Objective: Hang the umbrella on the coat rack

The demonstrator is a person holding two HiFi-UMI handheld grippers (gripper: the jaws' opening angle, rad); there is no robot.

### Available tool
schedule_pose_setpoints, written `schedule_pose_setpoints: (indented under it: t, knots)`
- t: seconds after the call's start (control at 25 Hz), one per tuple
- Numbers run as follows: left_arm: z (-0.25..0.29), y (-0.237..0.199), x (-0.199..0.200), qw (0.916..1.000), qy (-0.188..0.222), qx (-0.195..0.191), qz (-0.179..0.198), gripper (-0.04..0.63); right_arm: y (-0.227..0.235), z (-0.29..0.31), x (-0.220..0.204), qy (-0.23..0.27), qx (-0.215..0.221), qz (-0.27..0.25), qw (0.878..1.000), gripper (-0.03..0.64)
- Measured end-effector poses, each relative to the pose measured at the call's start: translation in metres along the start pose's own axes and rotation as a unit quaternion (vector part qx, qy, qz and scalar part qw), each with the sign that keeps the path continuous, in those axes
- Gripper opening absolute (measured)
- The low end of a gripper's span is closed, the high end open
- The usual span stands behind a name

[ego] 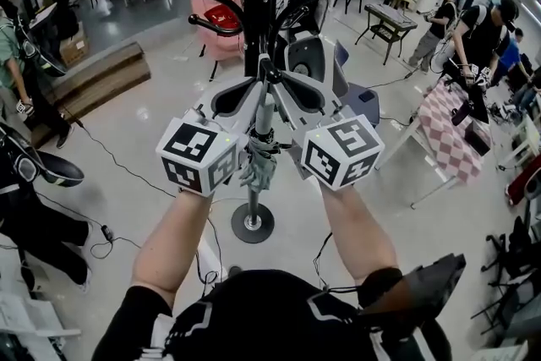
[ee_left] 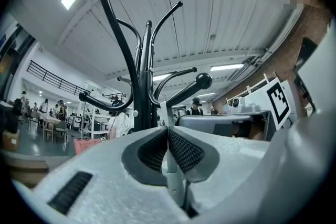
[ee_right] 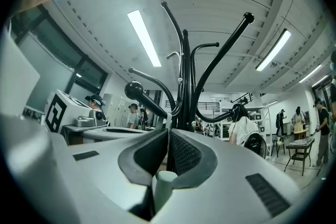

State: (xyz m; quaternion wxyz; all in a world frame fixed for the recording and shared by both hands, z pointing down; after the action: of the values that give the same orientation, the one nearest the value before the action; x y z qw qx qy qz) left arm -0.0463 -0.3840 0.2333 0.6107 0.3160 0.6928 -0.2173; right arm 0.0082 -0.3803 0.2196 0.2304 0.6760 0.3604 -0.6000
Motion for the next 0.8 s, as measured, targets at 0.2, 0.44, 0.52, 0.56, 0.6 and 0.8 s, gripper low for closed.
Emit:
schedule_pose_setpoints:
  t: [0.2, 0.44, 0.52, 0.56, 0.6, 0.8]
  knots:
    - [-0.009, 0.007, -0.005, 0.9999, 0.003, 0.012, 0.005, 0.011, -0.004, -0.014, -0.005, 0.0, -0.001, 0.0, 1.0, 0.011]
    - [-0.021, 0.022, -0.001, 0.9993, 0.008, 0.03, 0.019, 0.011, -0.007, -0.033, -0.003, 0.018, -0.005, 0.01, 1.0, 0.011]
    - [-0.026, 0.028, -0.004, 0.9993, 0.007, 0.033, 0.014, 0.011, -0.01, -0.041, -0.008, 0.011, -0.003, 0.011, 1.0, 0.01]
    - [-0.029, 0.031, -0.006, 0.9993, 0.006, 0.035, 0.01, 0.011, -0.011, -0.046, -0.009, 0.009, -0.005, 0.012, 1.0, 0.01]
    - [-0.031, 0.034, -0.008, 0.9993, 0.004, 0.037, 0.007, 0.011, -0.012, -0.051, -0.01, 0.007, -0.009, 0.013, 1.0, 0.01]
    - [-0.046, 0.053, -0.02, 0.9988, -0.014, 0.048, -0.002, 0.011, -0.02, -0.077, -0.012, 0.003, -0.007, 0.018, 1.0, 0.009]
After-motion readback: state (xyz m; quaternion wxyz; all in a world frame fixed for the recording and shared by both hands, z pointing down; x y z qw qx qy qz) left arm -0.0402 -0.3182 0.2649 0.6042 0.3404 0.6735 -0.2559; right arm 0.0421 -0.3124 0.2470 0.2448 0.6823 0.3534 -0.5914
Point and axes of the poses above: the fingertips, and each gripper's own axes: z forward along the fingers, y to its right, x out of its top, the point moved 2 cm from there along -z, backward along the fingers
